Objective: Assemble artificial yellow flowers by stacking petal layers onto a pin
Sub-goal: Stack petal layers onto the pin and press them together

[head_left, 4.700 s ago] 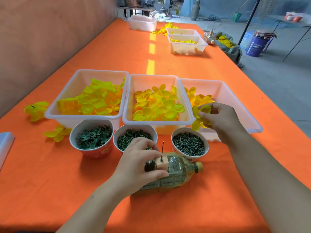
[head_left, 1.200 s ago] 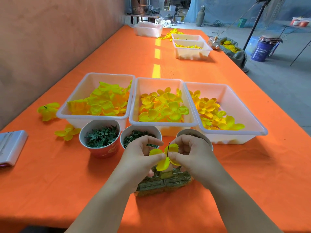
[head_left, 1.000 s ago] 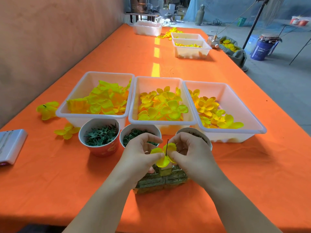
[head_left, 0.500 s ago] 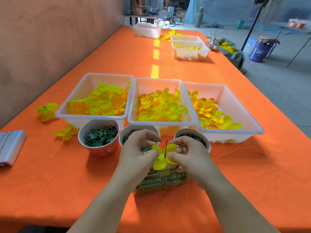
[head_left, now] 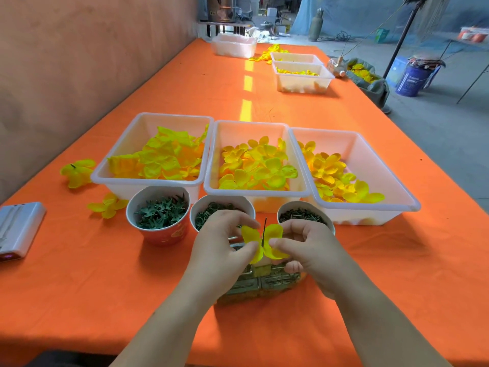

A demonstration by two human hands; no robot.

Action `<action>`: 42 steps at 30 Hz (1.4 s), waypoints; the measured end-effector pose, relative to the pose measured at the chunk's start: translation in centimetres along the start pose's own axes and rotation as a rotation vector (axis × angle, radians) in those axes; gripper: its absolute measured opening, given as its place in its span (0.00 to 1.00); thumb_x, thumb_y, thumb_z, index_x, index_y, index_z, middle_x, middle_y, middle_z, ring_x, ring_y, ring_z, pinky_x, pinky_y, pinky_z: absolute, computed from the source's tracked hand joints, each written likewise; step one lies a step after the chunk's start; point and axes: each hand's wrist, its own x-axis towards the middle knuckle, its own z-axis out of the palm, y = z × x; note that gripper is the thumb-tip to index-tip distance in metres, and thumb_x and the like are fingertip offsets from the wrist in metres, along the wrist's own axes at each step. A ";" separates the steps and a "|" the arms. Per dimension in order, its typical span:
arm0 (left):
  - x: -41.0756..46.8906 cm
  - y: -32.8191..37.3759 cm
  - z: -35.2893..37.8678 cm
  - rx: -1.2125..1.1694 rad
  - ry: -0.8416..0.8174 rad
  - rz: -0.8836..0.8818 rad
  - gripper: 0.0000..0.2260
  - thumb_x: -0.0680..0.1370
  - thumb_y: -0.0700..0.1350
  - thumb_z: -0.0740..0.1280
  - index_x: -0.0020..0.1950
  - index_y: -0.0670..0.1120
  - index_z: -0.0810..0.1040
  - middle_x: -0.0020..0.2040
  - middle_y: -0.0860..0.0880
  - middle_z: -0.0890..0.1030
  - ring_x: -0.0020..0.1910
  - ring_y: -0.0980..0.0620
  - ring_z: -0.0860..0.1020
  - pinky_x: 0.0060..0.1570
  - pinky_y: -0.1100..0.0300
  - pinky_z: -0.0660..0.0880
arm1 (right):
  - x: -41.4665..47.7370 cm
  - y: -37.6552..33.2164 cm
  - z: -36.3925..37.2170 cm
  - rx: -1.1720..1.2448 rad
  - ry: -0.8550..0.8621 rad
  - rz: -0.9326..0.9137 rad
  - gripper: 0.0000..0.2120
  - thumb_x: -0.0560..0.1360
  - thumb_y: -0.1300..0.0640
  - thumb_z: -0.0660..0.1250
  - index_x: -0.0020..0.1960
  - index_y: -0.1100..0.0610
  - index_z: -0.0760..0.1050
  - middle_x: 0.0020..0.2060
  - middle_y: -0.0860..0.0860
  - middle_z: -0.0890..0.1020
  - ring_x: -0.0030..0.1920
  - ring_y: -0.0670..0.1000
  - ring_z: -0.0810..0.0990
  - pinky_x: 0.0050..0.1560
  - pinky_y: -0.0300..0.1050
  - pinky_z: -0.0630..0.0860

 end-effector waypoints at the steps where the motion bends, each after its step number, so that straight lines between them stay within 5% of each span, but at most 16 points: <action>1: 0.1 0.0 -0.1 -0.037 0.020 -0.051 0.13 0.72 0.38 0.73 0.49 0.56 0.80 0.45 0.57 0.80 0.36 0.59 0.79 0.35 0.64 0.74 | 0.1 0.0 0.0 -0.009 -0.001 0.004 0.02 0.75 0.61 0.71 0.47 0.57 0.81 0.38 0.52 0.87 0.36 0.49 0.85 0.33 0.40 0.72; 6: 0.9 -0.4 -0.6 -0.223 -0.124 -0.296 0.03 0.76 0.40 0.71 0.43 0.46 0.82 0.35 0.46 0.81 0.30 0.55 0.76 0.30 0.59 0.74 | 0.4 -0.6 0.0 -0.160 0.037 -0.052 0.03 0.73 0.60 0.74 0.40 0.55 0.81 0.31 0.49 0.83 0.30 0.45 0.81 0.30 0.40 0.72; 13: 1.3 0.1 -0.6 -0.336 -0.113 -0.294 0.09 0.77 0.40 0.72 0.36 0.47 0.82 0.38 0.43 0.81 0.34 0.52 0.75 0.30 0.60 0.75 | 0.5 -1.5 0.3 -0.215 0.096 -0.161 0.04 0.73 0.57 0.72 0.39 0.53 0.80 0.27 0.44 0.78 0.29 0.41 0.76 0.28 0.41 0.75; 19: 0.9 0.7 -0.7 -0.425 -0.163 -0.317 0.01 0.78 0.39 0.70 0.47 0.44 0.81 0.42 0.47 0.86 0.39 0.47 0.86 0.28 0.61 0.77 | 0.4 -1.2 -0.1 -0.096 0.029 -0.092 0.03 0.73 0.60 0.73 0.43 0.53 0.83 0.31 0.45 0.81 0.34 0.44 0.80 0.29 0.40 0.74; 31: 0.7 0.9 -1.0 -0.487 -0.148 -0.319 0.08 0.77 0.34 0.69 0.53 0.43 0.79 0.42 0.44 0.86 0.39 0.44 0.86 0.31 0.58 0.79 | -0.1 -1.9 -0.1 -0.032 -0.041 -0.063 0.05 0.74 0.62 0.72 0.42 0.54 0.83 0.34 0.51 0.85 0.33 0.48 0.83 0.28 0.38 0.73; 37: 0.8 1.6 -1.2 -0.587 -0.172 -0.292 0.18 0.71 0.48 0.78 0.54 0.42 0.79 0.46 0.44 0.87 0.45 0.43 0.86 0.30 0.61 0.78 | -0.6 -3.2 -0.1 0.031 -0.014 -0.117 0.08 0.75 0.63 0.71 0.40 0.53 0.83 0.34 0.48 0.85 0.34 0.48 0.84 0.28 0.38 0.72; 42: 1.0 1.7 -1.5 -0.685 -0.222 -0.425 0.25 0.73 0.67 0.60 0.54 0.50 0.81 0.47 0.40 0.86 0.47 0.41 0.86 0.31 0.57 0.81 | -0.7 -5.0 0.0 0.189 -0.004 -0.159 0.10 0.74 0.64 0.72 0.37 0.51 0.84 0.32 0.50 0.84 0.28 0.48 0.81 0.27 0.39 0.69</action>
